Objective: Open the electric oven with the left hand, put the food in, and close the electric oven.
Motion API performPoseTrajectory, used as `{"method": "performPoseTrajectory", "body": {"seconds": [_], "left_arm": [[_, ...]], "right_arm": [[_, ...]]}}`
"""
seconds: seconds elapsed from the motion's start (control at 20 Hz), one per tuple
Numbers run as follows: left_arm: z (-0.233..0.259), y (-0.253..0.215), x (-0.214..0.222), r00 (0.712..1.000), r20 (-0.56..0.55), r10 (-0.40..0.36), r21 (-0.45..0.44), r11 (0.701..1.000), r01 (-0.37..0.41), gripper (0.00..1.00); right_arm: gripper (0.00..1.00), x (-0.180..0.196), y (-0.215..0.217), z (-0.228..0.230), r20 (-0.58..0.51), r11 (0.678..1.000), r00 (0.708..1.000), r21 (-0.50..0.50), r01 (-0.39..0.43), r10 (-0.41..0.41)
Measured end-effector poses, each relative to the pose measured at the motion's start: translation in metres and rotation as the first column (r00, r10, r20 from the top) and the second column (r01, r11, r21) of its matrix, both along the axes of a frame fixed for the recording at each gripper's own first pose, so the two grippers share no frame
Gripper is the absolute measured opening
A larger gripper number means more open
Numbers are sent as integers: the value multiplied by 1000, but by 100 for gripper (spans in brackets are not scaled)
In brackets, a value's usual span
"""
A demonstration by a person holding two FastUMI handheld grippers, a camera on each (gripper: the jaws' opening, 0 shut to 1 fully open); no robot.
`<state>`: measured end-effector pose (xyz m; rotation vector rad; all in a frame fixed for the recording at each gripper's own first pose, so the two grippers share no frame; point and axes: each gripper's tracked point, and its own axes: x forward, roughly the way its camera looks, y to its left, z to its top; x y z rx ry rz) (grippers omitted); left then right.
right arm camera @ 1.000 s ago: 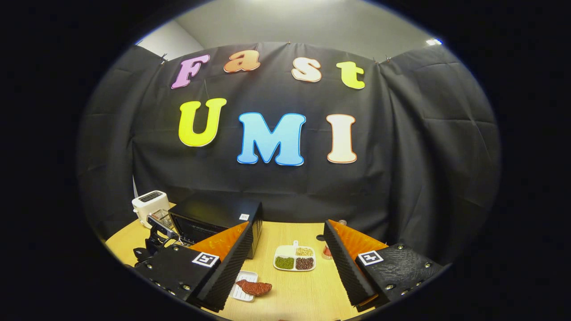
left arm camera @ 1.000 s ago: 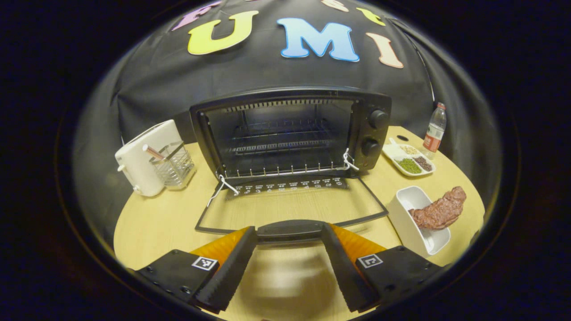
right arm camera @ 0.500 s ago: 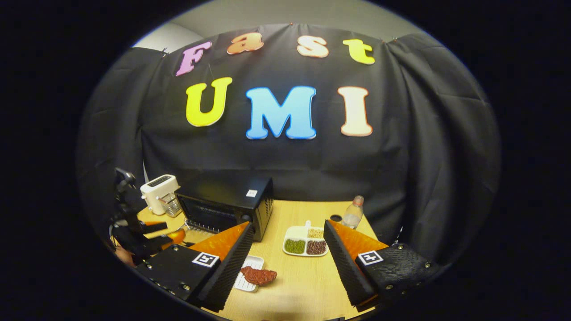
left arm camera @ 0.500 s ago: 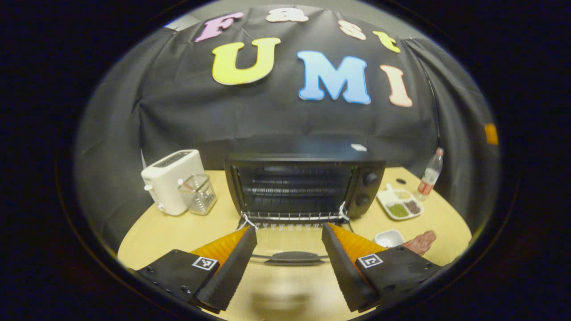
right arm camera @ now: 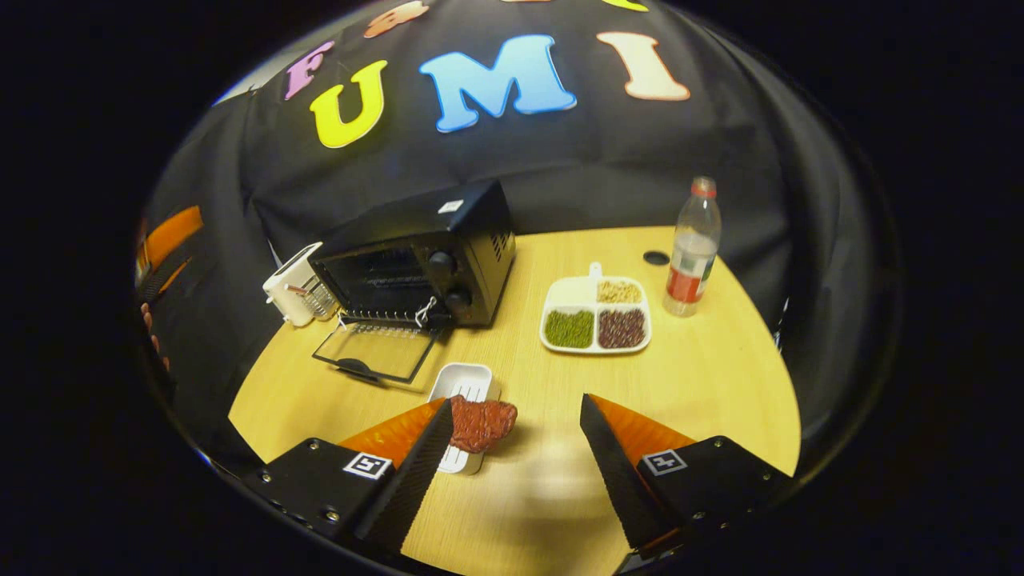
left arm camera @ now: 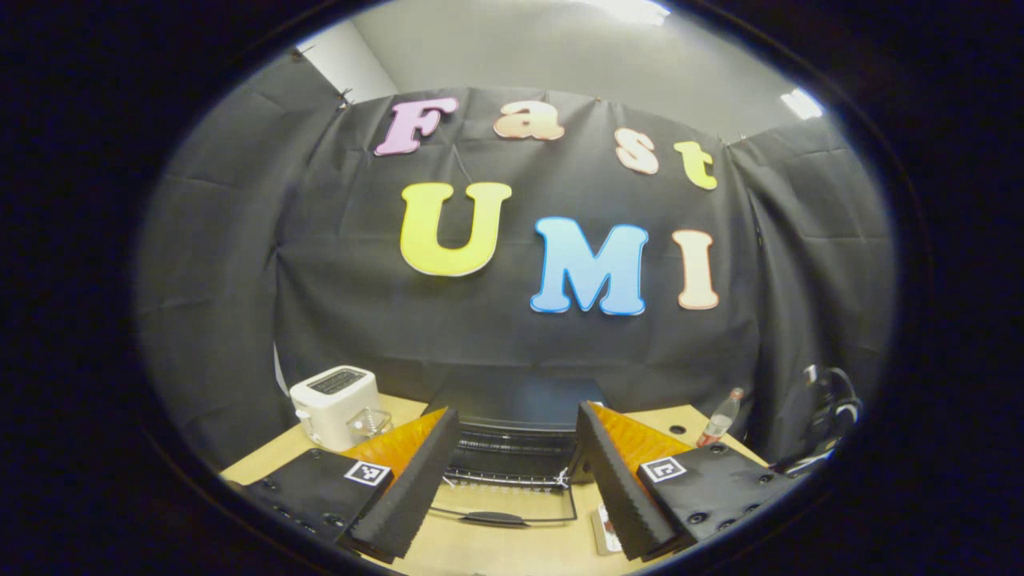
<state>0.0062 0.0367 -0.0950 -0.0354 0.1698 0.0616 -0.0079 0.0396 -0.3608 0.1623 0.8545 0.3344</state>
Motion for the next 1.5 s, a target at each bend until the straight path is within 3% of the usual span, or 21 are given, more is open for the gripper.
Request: {"method": "performPoseTrajectory", "body": {"seconds": [0.15,0.25,0.4,0.5,0.55,0.6,0.65,0.7,0.75,0.85,1.0,1.05,1.1,1.3,1.35,1.5], "left_arm": [[8,-5,-13,1000,9,10,37,999,-11,100],[3,-8,-22,1000,-10,24,43,999,-23,100],[-5,-7,-33,998,-33,48,47,998,-46,100],[-9,-7,-39,997,-51,64,49,997,-61,100],[-9,-6,-41,996,-54,71,49,996,-69,100],[-11,-5,-42,995,-56,80,50,996,-77,100],[-11,-5,-44,994,-61,86,48,995,-84,100],[-12,-6,-45,994,-64,94,48,995,-91,100],[-11,-6,-46,993,-64,100,51,994,-97,100],[-12,-8,-47,992,-66,111,57,993,-108,100],[-17,-10,-52,989,-83,122,64,991,-117,100],[-16,-10,-53,988,-86,129,65,990,-123,100],[-15,-12,-53,987,-84,134,63,990,-129,100],[-3,-17,-53,990,-62,130,59,990,-127,100],[0,-19,-53,991,-52,120,59,991,-117,100],[7,-18,-49,996,-33,86,49,995,-84,100]], "right_arm": [[98,-5,9,-25,-94,994,996,109,15,-5],[87,-2,14,-35,-143,988,990,150,32,-10],[87,-3,26,-50,-232,966,973,250,61,-2],[70,-2,34,-59,-274,948,962,307,86,1],[79,-1,38,-59,-283,938,959,334,93,6],[79,1,40,-62,-295,930,955,354,103,7],[70,3,42,-66,-300,924,954,365,113,2],[79,6,36,-68,-313,924,949,353,145,-29],[41,10,34,-57,-334,907,942,388,167,-31],[45,7,43,-66,-382,872,924,447,197,-13],[45,2,66,-85,-414,848,909,495,188,40],[10,12,71,-90,-428,839,903,502,211,29],[16,9,64,-80,-425,825,904,522,214,34],[10,11,55,-67,-385,825,923,529,198,26],[3,14,52,-66,-372,825,928,529,198,16],[3,16,52,-49,-350,824,937,532,197,3]]}}
